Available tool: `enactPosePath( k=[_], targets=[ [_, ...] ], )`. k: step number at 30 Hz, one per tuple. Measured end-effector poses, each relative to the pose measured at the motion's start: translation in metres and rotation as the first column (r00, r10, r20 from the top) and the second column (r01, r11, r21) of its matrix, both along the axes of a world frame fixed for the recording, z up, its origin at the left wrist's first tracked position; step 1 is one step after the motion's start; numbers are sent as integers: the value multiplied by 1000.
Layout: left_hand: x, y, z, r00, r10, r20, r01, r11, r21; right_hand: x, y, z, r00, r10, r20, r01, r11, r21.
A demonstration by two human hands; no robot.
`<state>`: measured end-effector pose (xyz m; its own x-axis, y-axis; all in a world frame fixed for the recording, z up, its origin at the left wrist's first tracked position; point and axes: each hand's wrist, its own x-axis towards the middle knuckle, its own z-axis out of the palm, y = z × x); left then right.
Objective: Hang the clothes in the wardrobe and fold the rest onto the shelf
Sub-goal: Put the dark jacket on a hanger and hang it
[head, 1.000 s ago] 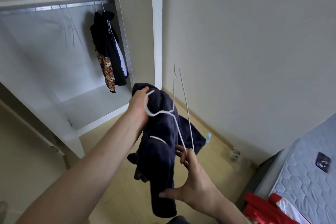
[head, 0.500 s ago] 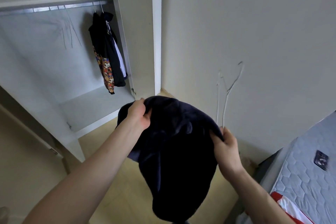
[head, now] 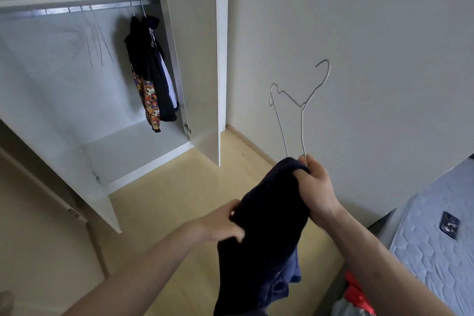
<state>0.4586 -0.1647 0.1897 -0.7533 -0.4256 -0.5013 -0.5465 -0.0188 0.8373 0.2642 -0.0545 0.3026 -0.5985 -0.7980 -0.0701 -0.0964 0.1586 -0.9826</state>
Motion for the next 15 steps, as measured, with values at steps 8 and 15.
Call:
enactPosePath(
  k=[8, 15],
  targets=[
    [-13, 16, -71, 977, 70, 199, -32, 982, -189, -12, 5, -8, 999, 21, -26, -20, 999, 35],
    [-44, -22, 9, 846, 528, -69, -498, 830, 251, -80, 35, -34, 941, -86, -327, 180, 946, 269]
  ],
)
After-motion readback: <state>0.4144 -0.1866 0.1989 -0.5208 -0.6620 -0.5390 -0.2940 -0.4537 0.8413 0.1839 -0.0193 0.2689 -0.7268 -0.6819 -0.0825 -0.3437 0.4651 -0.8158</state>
